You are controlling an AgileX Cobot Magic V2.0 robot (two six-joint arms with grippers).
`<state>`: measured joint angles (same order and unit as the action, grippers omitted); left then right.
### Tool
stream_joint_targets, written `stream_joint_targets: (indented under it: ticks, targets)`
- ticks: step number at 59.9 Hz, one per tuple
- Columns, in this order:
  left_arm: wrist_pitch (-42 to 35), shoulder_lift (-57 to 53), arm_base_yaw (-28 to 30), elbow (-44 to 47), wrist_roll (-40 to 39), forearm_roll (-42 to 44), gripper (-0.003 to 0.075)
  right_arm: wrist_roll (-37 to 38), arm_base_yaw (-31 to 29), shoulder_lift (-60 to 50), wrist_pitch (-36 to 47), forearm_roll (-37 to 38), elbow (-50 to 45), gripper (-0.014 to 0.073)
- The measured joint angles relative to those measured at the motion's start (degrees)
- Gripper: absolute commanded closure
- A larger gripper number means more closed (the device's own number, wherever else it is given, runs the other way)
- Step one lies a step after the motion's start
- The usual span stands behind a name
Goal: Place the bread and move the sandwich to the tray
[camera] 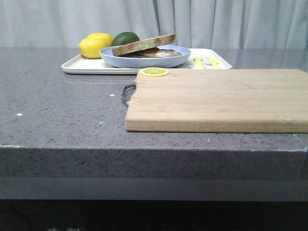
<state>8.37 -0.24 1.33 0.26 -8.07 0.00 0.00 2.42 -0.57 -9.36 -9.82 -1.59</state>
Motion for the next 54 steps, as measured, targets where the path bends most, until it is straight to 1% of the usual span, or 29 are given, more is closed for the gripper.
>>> stream_joint_targets:
  ticks: [14,54]
  targets:
    - [0.0,0.0,0.0,0.0,0.0,0.0,0.0741,0.0,-0.1,0.0,-1.5,-0.1,0.0,0.0663]
    - [0.0,0.0,0.0,0.0,0.0,0.0,0.0741,0.3,-0.1,0.0,-1.5,-0.1,0.0,0.0663]
